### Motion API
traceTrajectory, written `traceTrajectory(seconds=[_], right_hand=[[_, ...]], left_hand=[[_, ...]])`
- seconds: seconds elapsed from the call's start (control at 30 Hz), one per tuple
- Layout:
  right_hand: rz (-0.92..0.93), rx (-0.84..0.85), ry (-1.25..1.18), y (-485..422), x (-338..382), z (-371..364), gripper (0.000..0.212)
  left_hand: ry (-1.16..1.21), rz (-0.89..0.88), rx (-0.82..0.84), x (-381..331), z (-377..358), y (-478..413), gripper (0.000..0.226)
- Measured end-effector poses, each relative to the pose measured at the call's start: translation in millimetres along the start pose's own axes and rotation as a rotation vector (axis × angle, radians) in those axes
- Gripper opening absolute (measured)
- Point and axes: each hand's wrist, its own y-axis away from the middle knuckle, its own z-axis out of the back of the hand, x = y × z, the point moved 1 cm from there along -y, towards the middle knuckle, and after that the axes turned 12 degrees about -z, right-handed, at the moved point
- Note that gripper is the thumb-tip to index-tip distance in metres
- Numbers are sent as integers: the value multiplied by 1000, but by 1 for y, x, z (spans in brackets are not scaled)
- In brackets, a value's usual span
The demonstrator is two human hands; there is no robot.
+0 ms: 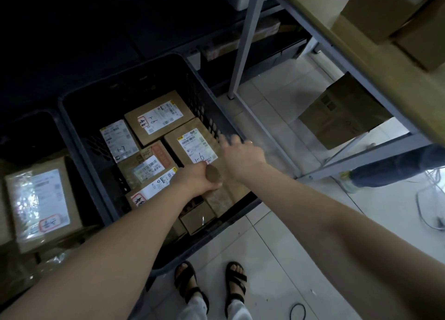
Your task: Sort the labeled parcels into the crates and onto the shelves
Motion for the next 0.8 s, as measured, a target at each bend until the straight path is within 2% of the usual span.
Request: traceTrajectory(seconds=[0.07, 0.1, 0.17, 0.27, 0.4, 0.53, 0.67, 0.8], right_hand=[[221, 71, 215, 1, 8, -1, 93], [264, 120, 277, 0, 8, -8, 101], [260, 163, 297, -4, 1, -23, 109], [264, 126, 307, -12, -4, -44, 116], [230, 169, 245, -27, -7, -78, 119], [220, 176, 265, -40, -28, -99, 112], [246, 118, 258, -40, -49, -102, 111], [339, 84, 232, -42, -40, -88, 111]], left_hand=[[-27, -37, 63, 0, 1, -1, 64], [-19, -47, 105, 0, 0, -2, 71], [-53, -51, 136, 0, -6, -4, 77], [-173, -42, 58, 4, -25, -7, 70], [-296, -34, -22, 12, -61, -17, 67], [-386, -136, -24, 3, -76, -39, 56], [-366, -176, -39, -10, -83, -49, 59], [-291, -135, 22, 11, -67, -48, 64]])
